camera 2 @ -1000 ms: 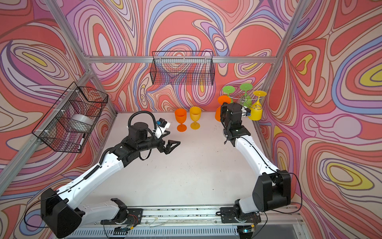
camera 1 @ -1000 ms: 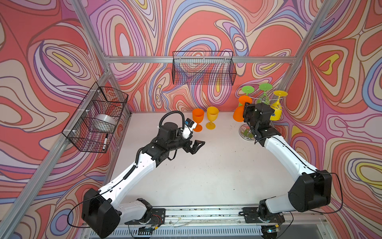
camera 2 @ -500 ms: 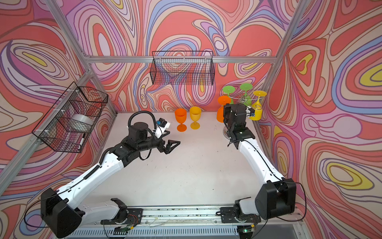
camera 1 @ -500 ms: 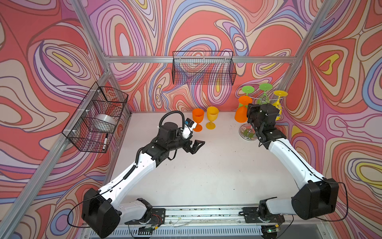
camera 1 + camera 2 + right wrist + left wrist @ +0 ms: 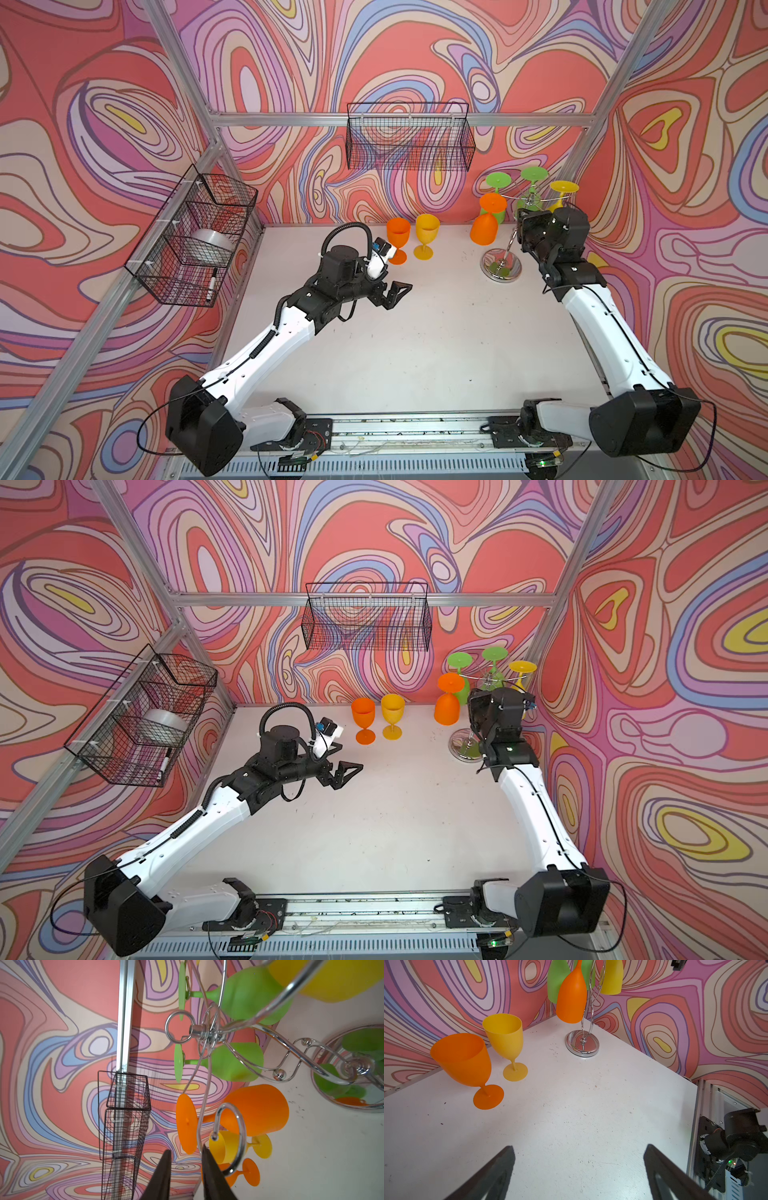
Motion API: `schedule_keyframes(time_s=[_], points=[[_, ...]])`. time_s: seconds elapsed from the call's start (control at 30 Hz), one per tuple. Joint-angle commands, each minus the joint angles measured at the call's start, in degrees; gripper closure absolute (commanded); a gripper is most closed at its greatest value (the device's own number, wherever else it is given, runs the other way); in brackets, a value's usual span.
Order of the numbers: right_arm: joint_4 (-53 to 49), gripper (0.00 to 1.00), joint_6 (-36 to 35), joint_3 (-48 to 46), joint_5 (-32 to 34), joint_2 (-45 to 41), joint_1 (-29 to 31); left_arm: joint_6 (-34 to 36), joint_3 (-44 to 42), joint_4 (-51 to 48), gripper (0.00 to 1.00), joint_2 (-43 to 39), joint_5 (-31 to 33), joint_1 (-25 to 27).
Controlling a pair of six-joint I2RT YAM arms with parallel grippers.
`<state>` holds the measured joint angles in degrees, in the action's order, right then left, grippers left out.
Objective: Take the wine glass off the wine glass rack
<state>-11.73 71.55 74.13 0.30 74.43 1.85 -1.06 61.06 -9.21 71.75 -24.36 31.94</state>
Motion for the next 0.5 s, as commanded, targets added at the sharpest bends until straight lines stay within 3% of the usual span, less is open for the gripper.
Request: schedule_keyframes(time_s=[0.0,0.47], points=[[-6.51,0.69,-9.99,4.9,-5.78,0.47,0.08,0.99,-0.46,0.69,0.03,0.16,-0.21,0.31],[-26.26,0.62,-27.6,21.22,-5.01,2.05,0.02,0.53,-0.25,0.62,0.03,0.89,-0.73,0.4]])
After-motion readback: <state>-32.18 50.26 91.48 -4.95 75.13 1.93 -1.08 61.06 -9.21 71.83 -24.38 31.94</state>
